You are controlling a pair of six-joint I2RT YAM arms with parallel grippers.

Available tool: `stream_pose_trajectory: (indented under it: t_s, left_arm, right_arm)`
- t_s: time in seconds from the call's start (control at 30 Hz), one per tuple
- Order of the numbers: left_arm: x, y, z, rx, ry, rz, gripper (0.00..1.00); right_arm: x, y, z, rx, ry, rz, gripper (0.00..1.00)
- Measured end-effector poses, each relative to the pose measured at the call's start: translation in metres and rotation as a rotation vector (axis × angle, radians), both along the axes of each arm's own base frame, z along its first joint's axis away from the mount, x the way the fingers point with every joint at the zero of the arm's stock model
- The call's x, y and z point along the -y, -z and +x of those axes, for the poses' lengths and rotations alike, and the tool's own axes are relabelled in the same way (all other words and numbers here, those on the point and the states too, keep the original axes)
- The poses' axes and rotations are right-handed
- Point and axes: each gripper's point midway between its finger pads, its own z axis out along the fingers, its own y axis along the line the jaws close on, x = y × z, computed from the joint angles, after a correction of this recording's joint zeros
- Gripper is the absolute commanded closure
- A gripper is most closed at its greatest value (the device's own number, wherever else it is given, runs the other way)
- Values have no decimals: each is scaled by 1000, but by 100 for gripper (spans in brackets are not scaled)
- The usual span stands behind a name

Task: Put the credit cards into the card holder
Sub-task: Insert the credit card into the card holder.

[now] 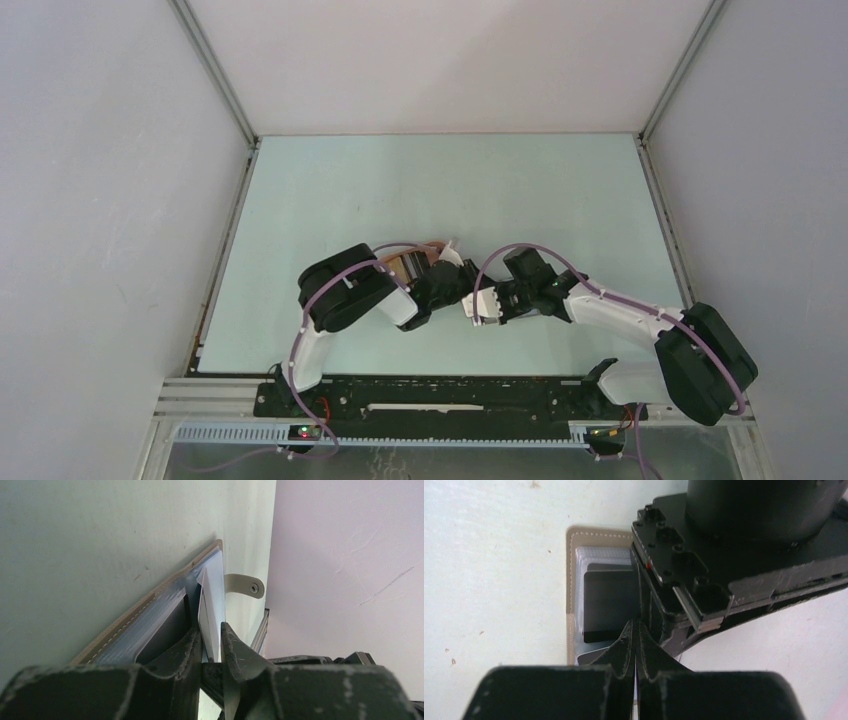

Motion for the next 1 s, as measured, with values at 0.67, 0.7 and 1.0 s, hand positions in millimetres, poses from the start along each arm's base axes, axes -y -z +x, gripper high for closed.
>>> stream_pose_trajectory:
  t_s: [0.67, 0.7, 1.0]
  left_arm:
    - [1, 0, -1, 1, 5, -4, 75]
    - [1, 0, -1, 1, 5, -4, 75]
    - [1, 0, -1, 2, 6, -4, 74]
  right_arm:
    - [23, 6, 5, -44, 104, -28, 100]
    - [24, 6, 5, -44, 112, -30, 100]
    - [38, 9, 4, -87, 187, -42, 96]
